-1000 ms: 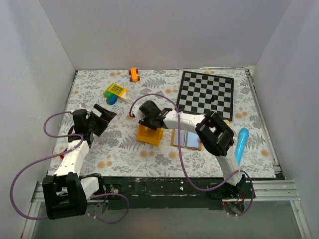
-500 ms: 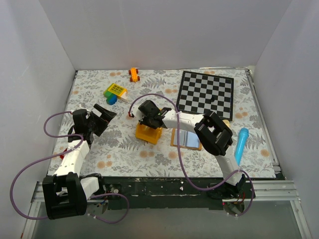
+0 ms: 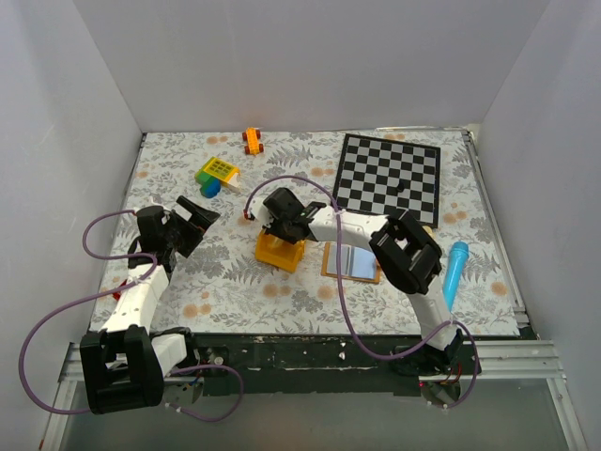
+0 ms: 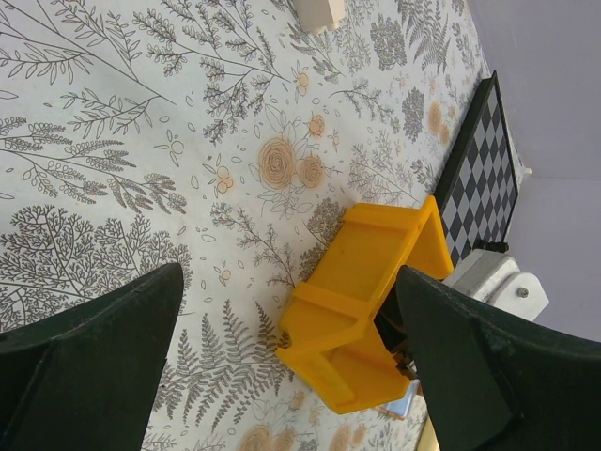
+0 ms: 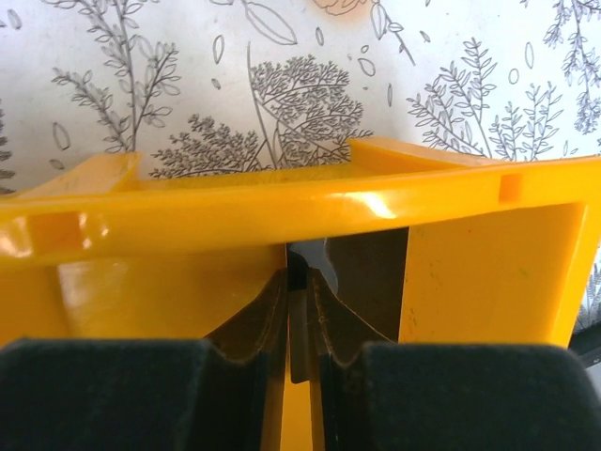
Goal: Put the credit cards into the card holder
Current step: Pick up the credit card from the storage box.
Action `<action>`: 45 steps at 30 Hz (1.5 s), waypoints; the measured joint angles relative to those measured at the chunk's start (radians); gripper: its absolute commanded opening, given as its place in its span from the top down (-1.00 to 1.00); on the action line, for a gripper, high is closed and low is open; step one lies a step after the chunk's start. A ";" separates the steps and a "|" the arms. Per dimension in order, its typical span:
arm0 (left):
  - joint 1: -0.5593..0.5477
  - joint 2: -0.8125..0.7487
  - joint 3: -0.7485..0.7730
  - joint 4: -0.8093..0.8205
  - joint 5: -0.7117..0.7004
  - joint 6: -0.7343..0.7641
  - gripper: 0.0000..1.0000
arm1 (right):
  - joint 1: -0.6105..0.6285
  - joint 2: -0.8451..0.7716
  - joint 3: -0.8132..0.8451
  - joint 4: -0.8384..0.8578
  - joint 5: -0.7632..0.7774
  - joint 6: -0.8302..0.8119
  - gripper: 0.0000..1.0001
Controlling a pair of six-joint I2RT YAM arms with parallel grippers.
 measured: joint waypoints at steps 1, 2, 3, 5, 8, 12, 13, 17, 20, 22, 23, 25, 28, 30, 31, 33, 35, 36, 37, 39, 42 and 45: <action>0.000 0.000 0.000 0.000 0.000 0.000 -0.96 | 0.000 -0.005 -0.005 0.001 -0.006 0.005 0.97; 0.000 0.000 0.000 0.000 0.000 0.000 -0.96 | 0.000 -0.012 -0.013 0.000 -0.014 0.008 0.97; 0.000 0.000 0.000 0.000 0.000 0.000 -0.96 | 0.001 -0.019 -0.018 -0.002 -0.021 0.010 0.97; 0.000 0.000 0.000 0.001 0.000 0.000 -0.96 | 0.001 -0.034 -0.029 -0.003 -0.033 0.015 0.97; 0.000 0.000 0.000 0.002 0.000 0.000 -0.96 | 0.002 -0.050 -0.030 -0.010 -0.044 0.020 0.97; 0.000 0.000 -0.001 0.003 0.000 0.000 -0.96 | 0.002 -0.067 -0.030 -0.013 -0.055 0.031 0.97; 0.000 0.000 -0.001 0.003 0.000 0.000 -0.96 | 0.002 -0.069 -0.030 -0.013 -0.055 0.032 0.97; 0.000 0.000 -0.001 0.003 0.000 0.000 -0.96 | 0.002 -0.074 -0.030 -0.017 -0.055 0.034 0.97; 0.000 0.000 -0.001 0.003 0.000 0.000 -0.96 | 0.003 -0.080 -0.030 -0.019 -0.052 0.034 0.97; 0.000 0.000 -0.001 0.003 0.001 0.000 -0.96 | 0.003 -0.084 -0.030 -0.020 -0.047 0.034 0.97; 0.000 0.000 -0.001 0.004 0.001 0.000 -0.96 | 0.003 -0.085 -0.030 -0.020 -0.042 0.034 0.97; 0.000 0.000 -0.001 0.005 0.002 0.000 -0.96 | 0.003 -0.088 -0.030 -0.020 -0.029 0.033 0.97; 0.000 0.000 -0.001 0.007 0.003 0.000 -0.96 | 0.003 -0.095 -0.030 -0.020 -0.010 0.032 0.97; 0.000 0.000 -0.002 0.006 0.003 0.000 -0.96 | 0.003 -0.099 -0.030 -0.020 0.002 0.031 0.97; 0.000 0.000 -0.002 0.007 0.003 0.000 -0.96 | 0.003 -0.101 -0.030 -0.019 0.006 0.030 0.97; 0.000 0.000 -0.002 0.007 0.003 0.000 -0.96 | 0.003 -0.105 -0.030 -0.020 0.016 0.029 0.97; 0.000 0.000 -0.002 0.007 0.003 0.000 -0.96 | 0.003 -0.108 -0.030 -0.020 0.024 0.026 0.97; 0.000 0.000 -0.002 0.007 0.003 0.000 -0.96 | 0.003 -0.110 -0.029 -0.020 0.026 0.024 0.97; 0.000 0.000 -0.002 0.007 0.003 0.000 -0.96 | 0.003 -0.111 -0.028 -0.020 0.027 0.022 0.97; 0.000 0.000 -0.002 0.007 0.003 0.000 -0.97 | 0.003 -0.113 -0.027 -0.020 0.029 0.018 0.97; 0.000 0.000 -0.002 0.007 0.003 0.000 -0.97 | 0.002 -0.114 -0.021 -0.024 0.029 0.011 0.97; 0.000 0.000 -0.002 0.007 0.003 0.000 -0.96 | 0.002 -0.114 -0.016 -0.027 0.028 0.010 0.97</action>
